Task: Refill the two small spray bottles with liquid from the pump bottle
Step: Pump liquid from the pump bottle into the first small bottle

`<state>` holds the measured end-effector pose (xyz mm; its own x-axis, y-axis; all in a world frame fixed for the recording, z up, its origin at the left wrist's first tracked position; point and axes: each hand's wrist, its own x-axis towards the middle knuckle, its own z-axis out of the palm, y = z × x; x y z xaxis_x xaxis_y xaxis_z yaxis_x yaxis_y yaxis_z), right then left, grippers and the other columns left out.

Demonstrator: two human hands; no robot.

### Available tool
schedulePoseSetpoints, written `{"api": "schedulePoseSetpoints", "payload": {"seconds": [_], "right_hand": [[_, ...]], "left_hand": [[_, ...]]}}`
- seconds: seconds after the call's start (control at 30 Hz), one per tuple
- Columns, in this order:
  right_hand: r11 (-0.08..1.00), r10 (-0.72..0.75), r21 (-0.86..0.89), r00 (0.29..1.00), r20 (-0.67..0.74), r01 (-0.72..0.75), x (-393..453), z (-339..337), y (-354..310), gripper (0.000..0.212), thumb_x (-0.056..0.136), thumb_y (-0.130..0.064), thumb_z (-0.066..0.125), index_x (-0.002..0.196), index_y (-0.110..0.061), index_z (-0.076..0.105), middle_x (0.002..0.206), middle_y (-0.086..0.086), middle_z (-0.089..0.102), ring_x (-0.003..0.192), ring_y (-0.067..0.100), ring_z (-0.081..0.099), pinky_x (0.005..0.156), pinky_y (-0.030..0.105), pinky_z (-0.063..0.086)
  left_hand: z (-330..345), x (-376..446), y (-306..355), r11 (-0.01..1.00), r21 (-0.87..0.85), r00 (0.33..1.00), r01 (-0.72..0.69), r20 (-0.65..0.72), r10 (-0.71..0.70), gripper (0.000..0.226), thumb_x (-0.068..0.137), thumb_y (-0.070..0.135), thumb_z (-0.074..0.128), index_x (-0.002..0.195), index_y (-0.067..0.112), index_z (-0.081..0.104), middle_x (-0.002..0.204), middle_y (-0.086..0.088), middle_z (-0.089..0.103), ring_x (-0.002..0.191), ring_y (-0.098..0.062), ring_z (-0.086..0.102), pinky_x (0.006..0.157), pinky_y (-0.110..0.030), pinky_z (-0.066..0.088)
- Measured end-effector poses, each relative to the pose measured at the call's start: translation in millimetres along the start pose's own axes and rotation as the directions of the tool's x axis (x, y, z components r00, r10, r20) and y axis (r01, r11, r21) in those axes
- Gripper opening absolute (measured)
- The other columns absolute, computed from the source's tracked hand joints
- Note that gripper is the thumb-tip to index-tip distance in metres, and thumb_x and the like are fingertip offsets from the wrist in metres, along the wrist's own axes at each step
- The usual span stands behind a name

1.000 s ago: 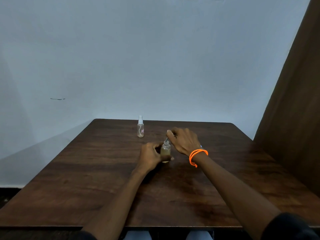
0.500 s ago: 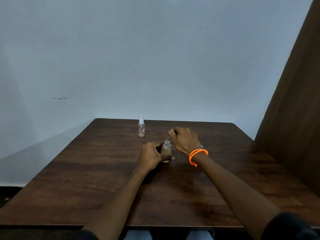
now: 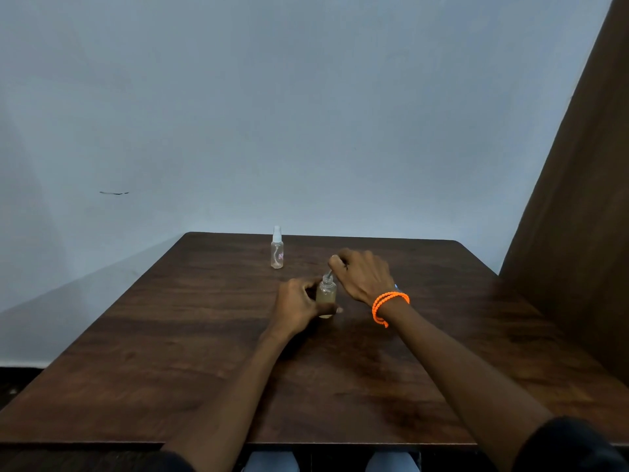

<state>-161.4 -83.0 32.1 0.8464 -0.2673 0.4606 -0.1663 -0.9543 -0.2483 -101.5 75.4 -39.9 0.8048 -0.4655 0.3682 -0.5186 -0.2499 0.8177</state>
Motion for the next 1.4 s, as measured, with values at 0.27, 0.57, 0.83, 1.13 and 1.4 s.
{"api": "schedulePoseSetpoints", "payload": {"seconds": [0.27, 0.57, 0.83, 1.13, 1.4], "right_hand": [[0.998, 0.01, 0.065, 1.0, -0.007, -0.01, -0.9, -3.5, -0.5, 0.042, 0.096, -0.039, 0.042, 0.061, -0.018, 0.05, 0.061, 0.006, 0.057, 0.066, 0.034, 0.056, 0.057, 0.037, 0.039], [0.998, -0.013, 0.059, 1.0, -0.028, 0.015, 0.5, 2.5, 0.4, 0.045, 0.096, -0.048, 0.037, 0.07, -0.018, 0.059, 0.066, 0.006, 0.063, 0.07, 0.035, 0.059, 0.058, 0.036, 0.04], [1.0, -0.006, 0.006, 1.0, -0.022, 0.006, 0.9, 3.4, 1.5, 0.048, 0.097, -0.052, 0.036, 0.076, -0.018, 0.061, 0.068, 0.005, 0.062, 0.071, 0.034, 0.057, 0.06, 0.035, 0.036], [0.999, 0.015, 0.035, 1.0, -0.013, -0.014, 1.7, 0.9, 0.8, 0.041, 0.096, -0.048, 0.038, 0.073, -0.02, 0.057, 0.068, 0.004, 0.059, 0.074, 0.036, 0.059, 0.061, 0.036, 0.039], [0.998, 0.003, 0.055, 1.0, -0.019, -0.002, 0.4, -1.2, -1.3, 0.041, 0.095, -0.042, 0.043, 0.068, -0.016, 0.059, 0.062, 0.005, 0.058, 0.069, 0.036, 0.058, 0.058, 0.036, 0.039]], "left_hand": [[-0.5, -1.3, 2.2, 1.0, -0.008, 1.0, 0.0, -0.001, 0.0, 0.053, 0.057, 0.036, 0.106, 0.105, 0.026, 0.085, 0.076, 0.014, 0.078, 0.065, 0.008, 0.066, 0.059, -0.015, 0.048], [-0.9, -1.9, 3.2, 1.0, -0.025, 1.0, 0.006, 0.007, -0.006, 0.045, 0.057, 0.035, 0.105, 0.097, 0.029, 0.084, 0.073, 0.02, 0.076, 0.064, 0.006, 0.067, 0.059, -0.02, 0.051], [0.3, 0.3, 1.3, 1.0, -0.031, 1.0, 0.003, 0.008, -0.003, 0.045, 0.057, 0.035, 0.105, 0.096, 0.032, 0.084, 0.074, 0.017, 0.077, 0.065, 0.007, 0.067, 0.061, -0.018, 0.05], [0.4, 0.0, 1.0, 1.0, -0.018, 1.0, 0.001, -0.01, -0.001, 0.052, 0.057, 0.034, 0.106, 0.104, 0.025, 0.085, 0.072, 0.02, 0.076, 0.065, 0.01, 0.066, 0.06, -0.012, 0.047], [1.2, 1.7, -2.8, 1.0, -0.005, 1.0, -0.004, -0.005, 0.004, 0.056, 0.055, 0.04, 0.104, 0.106, 0.026, 0.085, 0.08, 0.016, 0.08, 0.072, 0.003, 0.072, 0.065, -0.024, 0.058]]}}
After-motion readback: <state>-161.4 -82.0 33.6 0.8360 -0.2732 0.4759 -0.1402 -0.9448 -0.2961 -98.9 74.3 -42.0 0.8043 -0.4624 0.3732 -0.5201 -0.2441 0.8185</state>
